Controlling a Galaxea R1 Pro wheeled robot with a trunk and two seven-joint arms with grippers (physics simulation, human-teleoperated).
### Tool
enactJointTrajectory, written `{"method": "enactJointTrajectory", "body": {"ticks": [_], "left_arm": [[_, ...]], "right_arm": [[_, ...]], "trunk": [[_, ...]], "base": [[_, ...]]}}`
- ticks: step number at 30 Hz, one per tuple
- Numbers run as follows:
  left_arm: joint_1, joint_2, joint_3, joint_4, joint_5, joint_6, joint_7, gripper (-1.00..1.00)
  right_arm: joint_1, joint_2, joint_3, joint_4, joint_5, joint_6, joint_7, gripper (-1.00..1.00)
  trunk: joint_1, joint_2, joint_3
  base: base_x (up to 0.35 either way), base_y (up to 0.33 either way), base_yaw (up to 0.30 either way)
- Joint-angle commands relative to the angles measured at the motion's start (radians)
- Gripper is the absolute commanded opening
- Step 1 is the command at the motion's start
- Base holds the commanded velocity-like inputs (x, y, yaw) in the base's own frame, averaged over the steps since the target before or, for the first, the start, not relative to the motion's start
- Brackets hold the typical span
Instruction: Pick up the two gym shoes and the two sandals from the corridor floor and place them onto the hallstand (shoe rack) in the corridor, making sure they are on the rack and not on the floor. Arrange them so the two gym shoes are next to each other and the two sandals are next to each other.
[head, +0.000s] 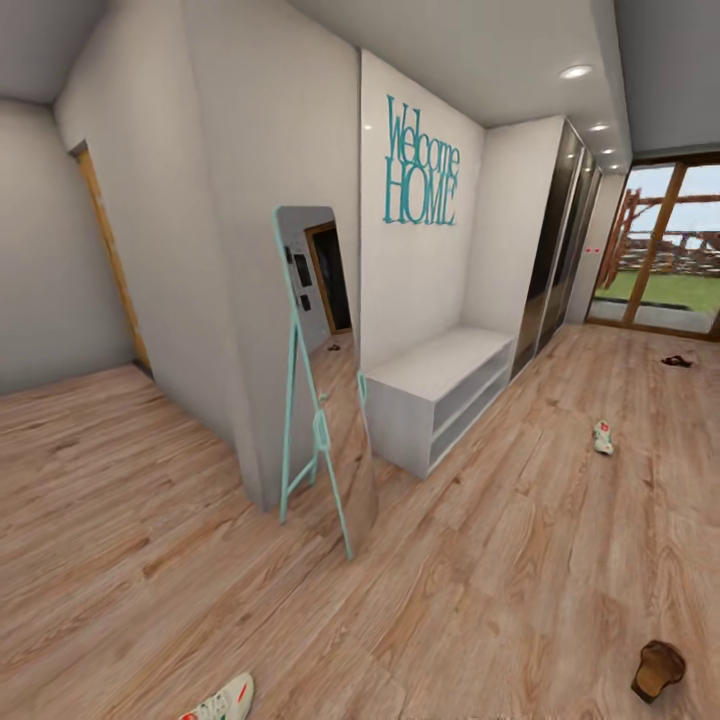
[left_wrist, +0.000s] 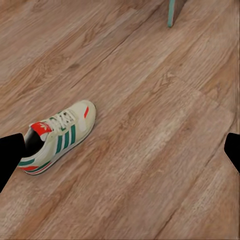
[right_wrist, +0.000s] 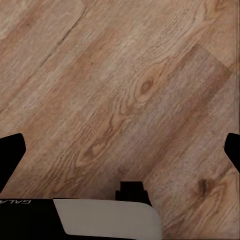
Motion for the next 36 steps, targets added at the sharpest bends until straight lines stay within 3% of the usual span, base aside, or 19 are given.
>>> {"method": "enactJointTrajectory", "body": {"ticks": [1,12,23,28,36], "left_arm": [[0.000,0.000,0.001,0.000,0.000,-0.003,0.000,1.00],[0.000,0.000,0.000,0.000,0.000,-0.003,0.000,1.00],[0.000,0.002,0.001,-0.045,-0.003,-0.003,0.001,1.00],[0.000,0.040,0.001,-0.064,0.000,-0.004,0.002,1.00],[0.000,0.048,0.001,-0.065,0.005,-0.003,0.002,1.00]], "right_arm": [[-0.001,0.000,-0.001,0.000,-0.001,0.000,0.001,1.00],[0.000,0.000,-0.001,0.000,-0.001,0.000,0.001,1.00],[0.000,0.004,-0.001,0.003,-0.002,0.000,0.005,1.00],[-0.001,0.002,-0.001,0.000,-0.002,0.000,0.004,1.00],[-0.001,0.004,-0.001,0.001,-0.002,-0.001,0.004,1.00]], "trunk": [[0.000,-0.001,-0.001],[0.000,-0.001,-0.001],[0.000,-0.001,-0.001],[0.000,-0.001,-0.001],[0.000,-0.001,-0.001]], "base": [[0.000,0.001,-0.300],[0.000,0.000,-0.283],[0.000,0.000,-0.034],[0.000,0.000,-0.001],[0.000,0.000,0.000]]}}
